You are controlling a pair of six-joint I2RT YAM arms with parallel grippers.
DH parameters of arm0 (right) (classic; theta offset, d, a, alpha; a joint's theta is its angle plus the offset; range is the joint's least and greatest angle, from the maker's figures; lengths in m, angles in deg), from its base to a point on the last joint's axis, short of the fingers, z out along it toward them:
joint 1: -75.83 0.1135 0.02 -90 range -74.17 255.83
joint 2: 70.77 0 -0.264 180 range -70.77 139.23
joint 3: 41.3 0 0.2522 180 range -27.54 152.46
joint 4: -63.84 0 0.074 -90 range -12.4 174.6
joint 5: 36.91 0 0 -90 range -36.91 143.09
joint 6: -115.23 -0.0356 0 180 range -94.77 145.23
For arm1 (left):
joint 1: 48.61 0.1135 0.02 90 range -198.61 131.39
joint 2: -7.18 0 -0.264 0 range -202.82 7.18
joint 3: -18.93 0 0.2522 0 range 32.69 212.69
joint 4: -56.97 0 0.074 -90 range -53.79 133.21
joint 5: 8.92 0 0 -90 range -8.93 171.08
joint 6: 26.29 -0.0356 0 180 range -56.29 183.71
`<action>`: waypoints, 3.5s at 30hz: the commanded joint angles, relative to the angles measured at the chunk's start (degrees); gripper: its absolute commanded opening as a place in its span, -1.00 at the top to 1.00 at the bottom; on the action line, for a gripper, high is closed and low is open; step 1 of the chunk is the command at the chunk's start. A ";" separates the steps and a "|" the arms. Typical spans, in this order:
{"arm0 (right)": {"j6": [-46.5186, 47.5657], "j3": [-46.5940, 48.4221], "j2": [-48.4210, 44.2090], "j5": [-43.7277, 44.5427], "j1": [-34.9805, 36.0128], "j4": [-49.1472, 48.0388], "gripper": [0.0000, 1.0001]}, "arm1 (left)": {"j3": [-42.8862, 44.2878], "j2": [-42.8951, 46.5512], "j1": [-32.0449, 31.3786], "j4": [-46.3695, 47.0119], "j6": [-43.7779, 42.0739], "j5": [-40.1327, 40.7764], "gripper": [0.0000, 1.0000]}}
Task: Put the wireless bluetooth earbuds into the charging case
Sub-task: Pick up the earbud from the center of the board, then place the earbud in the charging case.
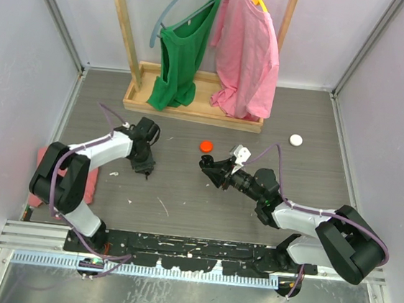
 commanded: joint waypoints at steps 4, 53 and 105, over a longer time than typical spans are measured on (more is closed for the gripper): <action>0.36 1.29 0.02 -0.11 -0.01 -2.27 0.76 | -0.46 7.35 -0.12 0.71 1.52 -1.98 0.84; -2.86 -0.12 0.35 -3.88 0.13 -8.55 0.76 | -0.73 27.74 -34.30 37.18 -1.11 17.47 0.94; -3.84 -1.31 -1.57 -2.49 0.05 -9.96 0.76 | -10.16 24.56 -37.16 50.53 -8.97 15.30 0.93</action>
